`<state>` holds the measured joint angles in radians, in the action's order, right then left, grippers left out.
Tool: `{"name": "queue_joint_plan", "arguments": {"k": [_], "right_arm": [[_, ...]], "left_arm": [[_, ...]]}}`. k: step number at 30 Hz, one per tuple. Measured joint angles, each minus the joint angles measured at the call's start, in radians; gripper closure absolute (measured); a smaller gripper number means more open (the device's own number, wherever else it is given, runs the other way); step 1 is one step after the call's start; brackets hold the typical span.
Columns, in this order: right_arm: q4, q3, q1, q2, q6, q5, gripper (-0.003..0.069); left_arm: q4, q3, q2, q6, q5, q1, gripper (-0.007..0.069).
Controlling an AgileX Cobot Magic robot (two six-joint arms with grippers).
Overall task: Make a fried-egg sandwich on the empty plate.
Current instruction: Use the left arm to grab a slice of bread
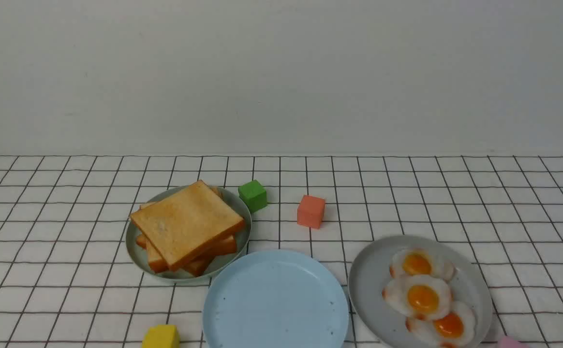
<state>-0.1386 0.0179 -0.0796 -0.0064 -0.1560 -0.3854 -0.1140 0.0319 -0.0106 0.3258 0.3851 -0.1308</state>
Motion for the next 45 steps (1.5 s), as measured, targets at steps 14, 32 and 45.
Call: {"name": "queue_joint_plan", "arguments": {"k": [14,32,45], "right_arm": [[0.0,0.0,0.0,0.0,0.0,0.0,0.0418],[-0.026,0.0,0.0,0.0,0.0,0.0,0.0418],[-0.032,0.008,-0.007,0.0,0.0,0.223,0.0418]], "left_arm": [[0.0,0.0,0.0,0.0,0.0,0.0,0.0386],[0.0,0.0,0.0,0.0,0.0,0.0,0.0386],[0.012,0.0,0.0,0.0,-0.235,0.0,0.0386]]}}
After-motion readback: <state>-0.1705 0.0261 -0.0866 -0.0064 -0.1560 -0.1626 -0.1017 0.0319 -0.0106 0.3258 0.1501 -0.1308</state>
